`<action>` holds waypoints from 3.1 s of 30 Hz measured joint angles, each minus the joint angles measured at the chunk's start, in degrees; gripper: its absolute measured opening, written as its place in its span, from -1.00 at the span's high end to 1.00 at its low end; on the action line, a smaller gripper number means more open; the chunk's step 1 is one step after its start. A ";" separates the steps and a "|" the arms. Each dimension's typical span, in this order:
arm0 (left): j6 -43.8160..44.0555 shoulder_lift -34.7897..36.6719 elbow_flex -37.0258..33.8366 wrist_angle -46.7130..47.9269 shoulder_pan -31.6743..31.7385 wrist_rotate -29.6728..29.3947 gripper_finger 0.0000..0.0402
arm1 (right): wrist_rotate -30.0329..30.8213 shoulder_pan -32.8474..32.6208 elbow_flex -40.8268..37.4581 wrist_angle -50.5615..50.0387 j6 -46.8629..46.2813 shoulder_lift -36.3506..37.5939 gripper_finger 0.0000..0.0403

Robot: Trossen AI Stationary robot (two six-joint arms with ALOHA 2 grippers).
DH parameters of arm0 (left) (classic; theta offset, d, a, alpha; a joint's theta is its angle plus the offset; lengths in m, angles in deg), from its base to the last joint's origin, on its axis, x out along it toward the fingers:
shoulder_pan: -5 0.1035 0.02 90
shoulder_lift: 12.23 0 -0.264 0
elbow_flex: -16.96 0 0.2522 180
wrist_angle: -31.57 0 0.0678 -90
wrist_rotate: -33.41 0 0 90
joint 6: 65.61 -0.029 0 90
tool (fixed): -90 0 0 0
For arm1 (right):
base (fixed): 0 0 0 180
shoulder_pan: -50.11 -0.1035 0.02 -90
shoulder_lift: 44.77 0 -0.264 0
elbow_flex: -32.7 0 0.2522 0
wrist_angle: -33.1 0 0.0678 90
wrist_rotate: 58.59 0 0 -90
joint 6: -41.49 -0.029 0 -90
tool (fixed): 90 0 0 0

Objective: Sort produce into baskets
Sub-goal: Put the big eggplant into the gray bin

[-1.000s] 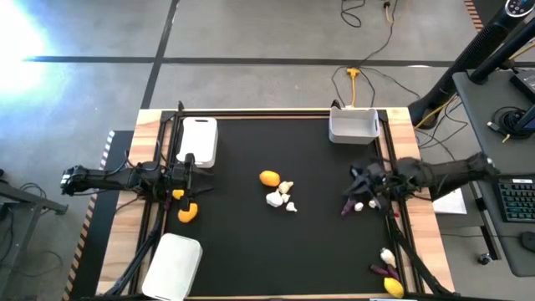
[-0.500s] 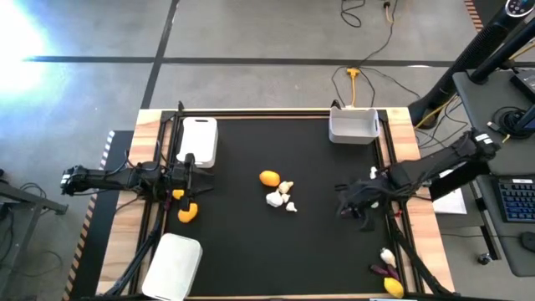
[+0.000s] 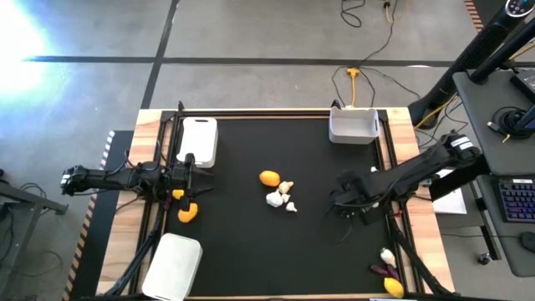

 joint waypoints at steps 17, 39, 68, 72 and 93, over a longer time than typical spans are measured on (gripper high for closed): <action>-0.01 0.00 0.00 0.00 0.00 -0.01 0.05 | 8.36 1.27 -3.35 2.59 11.64 -12.27 -0.11; 0.00 0.00 0.00 -0.01 -0.01 0.00 0.05 | 6.99 12.34 -2.06 8.51 10.99 -11.52 0.41; -0.01 -0.01 0.00 -0.01 0.00 -0.01 0.05 | 16.22 65.34 21.88 2.83 7.87 -9.97 0.39; 0.00 -0.02 0.00 -0.01 -0.02 -0.01 0.05 | 14.57 67.70 21.81 5.72 8.12 -11.89 0.38; 0.00 -0.02 0.00 0.00 0.00 0.00 0.05 | 12.94 69.13 21.77 7.37 11.53 -26.11 0.28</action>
